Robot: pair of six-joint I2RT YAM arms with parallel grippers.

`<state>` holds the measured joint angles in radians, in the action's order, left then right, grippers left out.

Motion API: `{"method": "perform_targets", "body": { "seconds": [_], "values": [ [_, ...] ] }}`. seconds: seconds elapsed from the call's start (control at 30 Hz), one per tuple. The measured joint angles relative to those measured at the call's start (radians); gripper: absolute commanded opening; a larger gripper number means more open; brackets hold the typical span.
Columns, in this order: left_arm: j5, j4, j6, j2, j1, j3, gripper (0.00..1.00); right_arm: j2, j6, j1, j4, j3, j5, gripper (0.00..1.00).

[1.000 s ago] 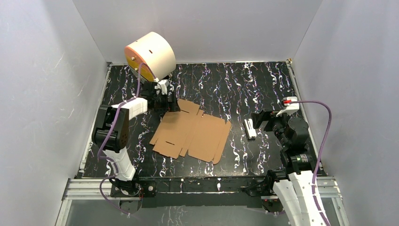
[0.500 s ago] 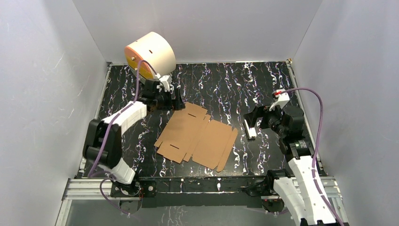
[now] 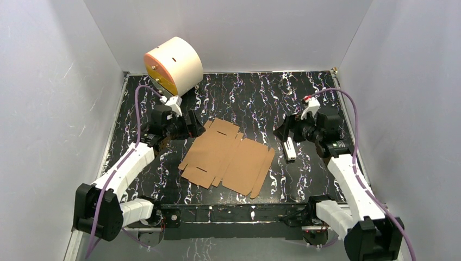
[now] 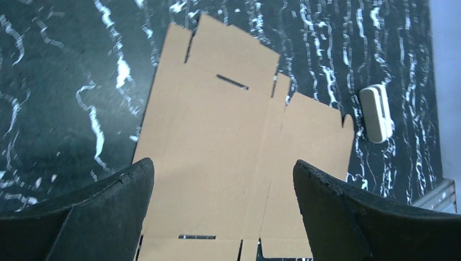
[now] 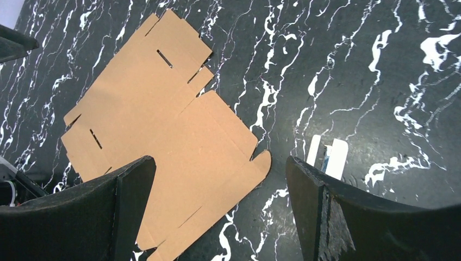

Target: Fold the paper box

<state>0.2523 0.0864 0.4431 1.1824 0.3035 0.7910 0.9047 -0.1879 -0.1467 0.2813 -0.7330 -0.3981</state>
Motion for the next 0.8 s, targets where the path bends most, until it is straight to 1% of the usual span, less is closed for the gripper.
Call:
{"method": "perform_targets", "body": {
  "seconds": [0.13,0.23,0.47,0.63,0.8],
  "values": [
    [-0.084,0.081,0.048,-0.03,0.0,-0.002,0.96,0.124,0.002,-0.032,-0.045,-0.038,-0.002,0.99],
    [-0.128,0.113,0.086,-0.066,0.0,-0.015,0.96,0.227,0.012,-0.071,-0.096,-0.07,0.005,0.99],
    [-0.225,0.128,0.241,-0.235,0.0,-0.187,0.96,0.48,0.043,-0.14,-0.175,-0.124,0.024,0.96],
    [-0.265,0.124,0.322,-0.32,0.0,-0.301,0.96,0.592,0.072,-0.178,-0.178,-0.143,0.048,0.96],
    [-0.264,0.113,0.343,-0.286,0.0,-0.317,0.95,0.637,0.09,-0.198,-0.172,-0.143,0.073,0.94]
  ]
}}
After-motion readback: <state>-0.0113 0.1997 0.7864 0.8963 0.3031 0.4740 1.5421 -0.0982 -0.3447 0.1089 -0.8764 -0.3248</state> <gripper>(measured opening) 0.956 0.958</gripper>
